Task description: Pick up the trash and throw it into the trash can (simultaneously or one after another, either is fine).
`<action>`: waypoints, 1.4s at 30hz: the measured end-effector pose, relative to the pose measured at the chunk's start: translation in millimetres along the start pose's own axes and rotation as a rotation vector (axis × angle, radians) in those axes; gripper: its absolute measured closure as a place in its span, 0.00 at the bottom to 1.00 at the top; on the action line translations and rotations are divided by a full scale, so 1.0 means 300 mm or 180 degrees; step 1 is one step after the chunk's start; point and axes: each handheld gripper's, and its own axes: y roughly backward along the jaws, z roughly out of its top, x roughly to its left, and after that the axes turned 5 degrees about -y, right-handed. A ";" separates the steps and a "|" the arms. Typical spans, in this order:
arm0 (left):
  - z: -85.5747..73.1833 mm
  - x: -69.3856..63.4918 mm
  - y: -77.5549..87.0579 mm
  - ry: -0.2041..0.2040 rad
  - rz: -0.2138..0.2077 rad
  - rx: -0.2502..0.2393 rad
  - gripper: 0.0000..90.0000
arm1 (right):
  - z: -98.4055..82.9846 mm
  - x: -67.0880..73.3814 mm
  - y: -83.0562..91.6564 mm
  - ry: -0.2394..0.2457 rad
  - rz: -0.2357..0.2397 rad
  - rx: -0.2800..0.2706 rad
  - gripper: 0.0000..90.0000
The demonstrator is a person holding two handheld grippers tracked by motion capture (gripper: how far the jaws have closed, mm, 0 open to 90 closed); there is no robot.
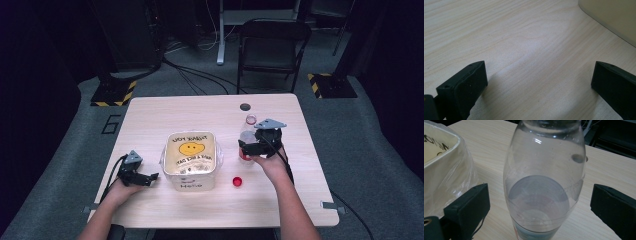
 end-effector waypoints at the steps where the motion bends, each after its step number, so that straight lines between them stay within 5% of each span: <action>1: 0.000 0.000 0.000 -0.0001 0.0000 0.0000 0.00 | 0.001 -0.001 -0.005 -0.0023 0.0003 0.0004 0.03; 21: -0.001 0.001 0.002 -0.0005 -0.0014 0.0011 0.00 | 0.001 -0.005 -0.034 0.0076 0.0152 0.0061 0.31; 42: -0.001 0.001 0.005 -0.0009 -0.0022 0.0033 0.00 | 0.015 0.010 -0.001 0.0158 0.0227 -0.0003 0.31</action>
